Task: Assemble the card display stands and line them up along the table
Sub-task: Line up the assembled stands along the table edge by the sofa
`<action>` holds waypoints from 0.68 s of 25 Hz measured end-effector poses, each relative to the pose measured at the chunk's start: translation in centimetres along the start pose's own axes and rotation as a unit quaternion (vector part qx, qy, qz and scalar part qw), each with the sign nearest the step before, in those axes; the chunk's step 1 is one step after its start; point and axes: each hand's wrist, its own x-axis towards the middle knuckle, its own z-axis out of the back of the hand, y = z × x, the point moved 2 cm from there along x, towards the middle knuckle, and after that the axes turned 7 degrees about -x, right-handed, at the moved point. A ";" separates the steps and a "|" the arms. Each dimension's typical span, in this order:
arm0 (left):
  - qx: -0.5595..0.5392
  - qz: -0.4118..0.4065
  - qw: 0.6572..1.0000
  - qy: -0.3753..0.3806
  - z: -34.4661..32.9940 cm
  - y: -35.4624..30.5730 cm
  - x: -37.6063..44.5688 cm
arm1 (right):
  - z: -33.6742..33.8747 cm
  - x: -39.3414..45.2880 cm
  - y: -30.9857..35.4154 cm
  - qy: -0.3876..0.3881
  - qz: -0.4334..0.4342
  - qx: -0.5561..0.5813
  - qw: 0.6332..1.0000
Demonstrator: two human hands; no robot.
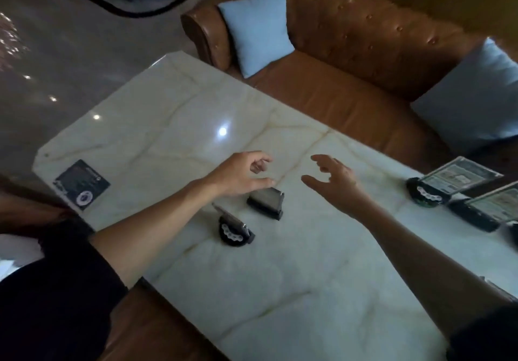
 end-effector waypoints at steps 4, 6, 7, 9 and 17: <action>0.027 0.035 0.993 0.109 1.8 3.7 -3.5 | -4.2 -0.3 3.5 0.099 0.023 -0.028 0.994; 0.077 0.053 0.984 0.152 2.1 5.0 -4.4 | -5.6 -0.1 4.5 0.125 0.031 -0.061 0.990; 0.101 0.051 0.981 0.159 2.0 5.7 -4.6 | -6.1 0.1 4.7 0.130 0.034 -0.088 0.987; 0.126 0.037 0.980 0.148 1.9 7.0 -4.8 | -6.9 0.2 5.0 0.125 0.033 -0.131 0.983; 0.155 -0.023 0.985 0.075 1.0 6.8 -2.1 | -4.7 1.3 2.5 0.070 -0.027 -0.167 0.983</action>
